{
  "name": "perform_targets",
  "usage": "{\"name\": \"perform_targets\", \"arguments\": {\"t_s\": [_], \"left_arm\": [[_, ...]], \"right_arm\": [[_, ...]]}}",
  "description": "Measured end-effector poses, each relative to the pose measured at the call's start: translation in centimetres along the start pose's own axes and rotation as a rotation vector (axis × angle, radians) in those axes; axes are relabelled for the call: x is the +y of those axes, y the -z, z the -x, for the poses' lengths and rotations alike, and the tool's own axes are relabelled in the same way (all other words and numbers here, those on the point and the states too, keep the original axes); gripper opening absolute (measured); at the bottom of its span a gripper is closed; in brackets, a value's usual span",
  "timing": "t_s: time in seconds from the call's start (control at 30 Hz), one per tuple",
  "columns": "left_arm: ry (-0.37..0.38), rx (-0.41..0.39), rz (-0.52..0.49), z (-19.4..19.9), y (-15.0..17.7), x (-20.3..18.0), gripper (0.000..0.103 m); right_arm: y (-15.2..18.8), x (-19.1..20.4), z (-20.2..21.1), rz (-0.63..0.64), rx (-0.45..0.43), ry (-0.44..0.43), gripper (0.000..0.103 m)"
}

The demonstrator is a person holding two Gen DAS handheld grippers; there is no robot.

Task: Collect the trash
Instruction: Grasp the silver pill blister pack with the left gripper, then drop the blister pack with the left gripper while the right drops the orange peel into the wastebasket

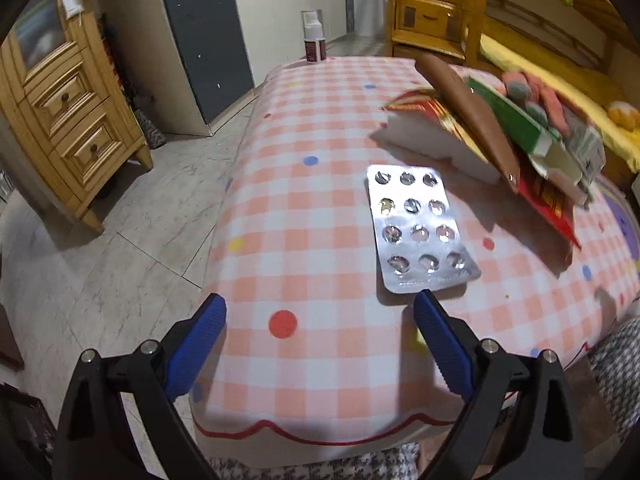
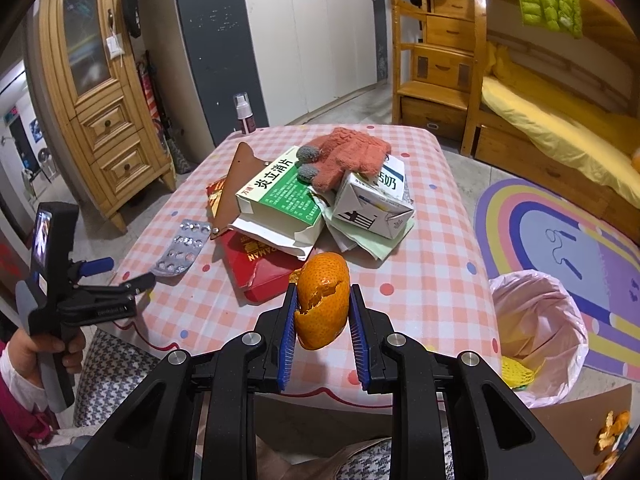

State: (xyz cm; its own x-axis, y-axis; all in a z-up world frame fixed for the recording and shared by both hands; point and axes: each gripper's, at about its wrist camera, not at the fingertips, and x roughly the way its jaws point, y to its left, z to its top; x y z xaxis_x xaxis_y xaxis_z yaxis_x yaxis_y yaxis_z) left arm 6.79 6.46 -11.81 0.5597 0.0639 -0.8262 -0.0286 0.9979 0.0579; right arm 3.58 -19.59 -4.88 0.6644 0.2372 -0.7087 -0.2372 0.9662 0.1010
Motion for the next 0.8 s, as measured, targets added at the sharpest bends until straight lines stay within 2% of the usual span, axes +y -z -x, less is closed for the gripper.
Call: {"name": "perform_targets", "arguments": {"t_s": [0.17, 0.33, 0.47, 0.57, 0.67, 0.8], "left_arm": [[0.099, -0.037, -0.046, 1.3, -0.1, -2.1, 0.092], [0.102, -0.039, -0.080, 0.3, -0.4, -4.3, 0.091], [0.089, -0.023, -0.049, -0.9, -0.7, -4.0, 0.078], [0.086, -0.043, -0.045, -0.6, -0.5, -3.9, 0.069], [0.084, -0.062, -0.055, -0.5, -0.5, -4.0, 0.054], [0.126, -0.077, -0.035, 0.8, -0.5, -3.5, 0.052]], "right_arm": [[-0.1, 0.0, 0.1, 0.001, -0.003, 0.002, 0.025], [-0.1, -0.1, 0.3, 0.001, -0.004, 0.005, 0.025], [0.0, -0.5, 0.5, -0.008, -0.007, 0.011, 0.025], [0.1, -0.8, 0.5, -0.017, -0.008, 0.012, 0.025], [0.2, -1.0, 0.5, -0.020, -0.008, 0.007, 0.025], [0.3, -1.2, 0.6, -0.022, -0.019, 0.011, 0.025]]}}
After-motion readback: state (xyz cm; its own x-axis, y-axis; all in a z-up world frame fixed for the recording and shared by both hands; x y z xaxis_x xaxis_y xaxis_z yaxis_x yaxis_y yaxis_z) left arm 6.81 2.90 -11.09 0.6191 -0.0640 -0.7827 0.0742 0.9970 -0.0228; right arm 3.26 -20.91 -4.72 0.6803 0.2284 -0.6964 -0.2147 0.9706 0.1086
